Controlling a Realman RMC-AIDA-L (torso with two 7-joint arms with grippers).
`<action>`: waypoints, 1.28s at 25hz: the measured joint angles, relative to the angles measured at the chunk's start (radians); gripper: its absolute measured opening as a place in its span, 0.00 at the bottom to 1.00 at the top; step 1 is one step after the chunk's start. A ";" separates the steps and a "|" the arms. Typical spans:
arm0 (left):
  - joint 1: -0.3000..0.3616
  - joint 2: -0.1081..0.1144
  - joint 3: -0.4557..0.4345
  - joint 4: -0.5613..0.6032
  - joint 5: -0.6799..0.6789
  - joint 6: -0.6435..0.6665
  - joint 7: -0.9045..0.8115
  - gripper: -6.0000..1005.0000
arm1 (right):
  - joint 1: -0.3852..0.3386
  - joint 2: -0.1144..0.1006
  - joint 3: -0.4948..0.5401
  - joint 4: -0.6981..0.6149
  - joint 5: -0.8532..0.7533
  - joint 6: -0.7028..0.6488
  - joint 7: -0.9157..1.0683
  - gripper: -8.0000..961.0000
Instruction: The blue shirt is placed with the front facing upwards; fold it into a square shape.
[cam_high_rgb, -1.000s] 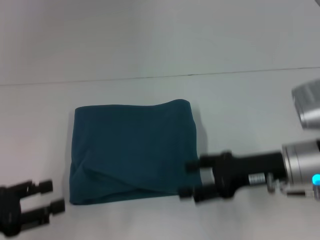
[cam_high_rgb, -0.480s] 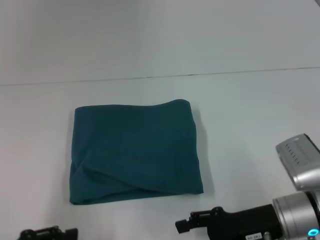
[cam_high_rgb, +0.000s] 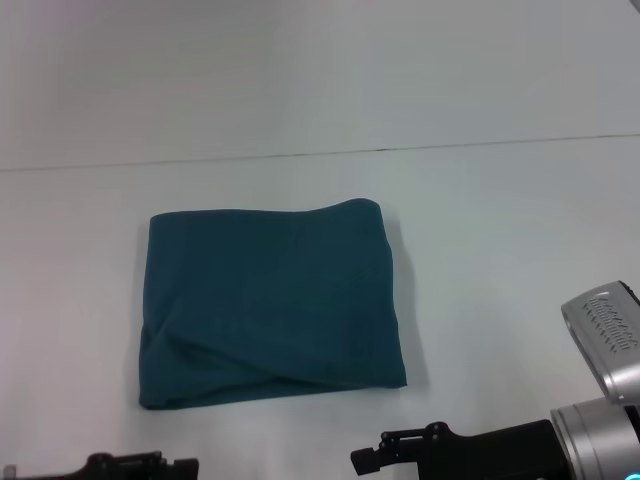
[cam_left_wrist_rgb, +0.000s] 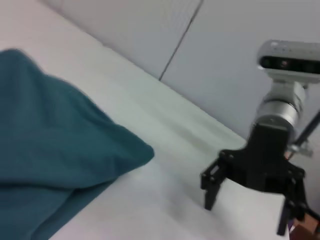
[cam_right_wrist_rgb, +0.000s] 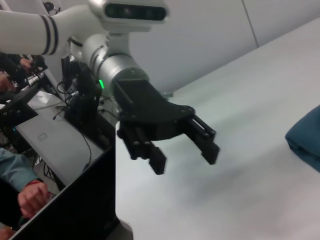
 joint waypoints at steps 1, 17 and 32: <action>-0.015 0.005 0.001 -0.008 0.001 -0.009 -0.050 0.72 | -0.001 0.000 0.002 0.000 0.004 0.000 -0.001 0.92; -0.073 0.024 0.022 -0.024 0.004 -0.015 -0.234 0.72 | -0.029 0.000 0.063 0.091 0.129 0.025 -0.091 0.92; -0.061 -0.008 0.009 -0.048 -0.007 -0.091 0.042 0.72 | -0.032 0.001 0.061 0.103 0.129 0.062 -0.098 0.92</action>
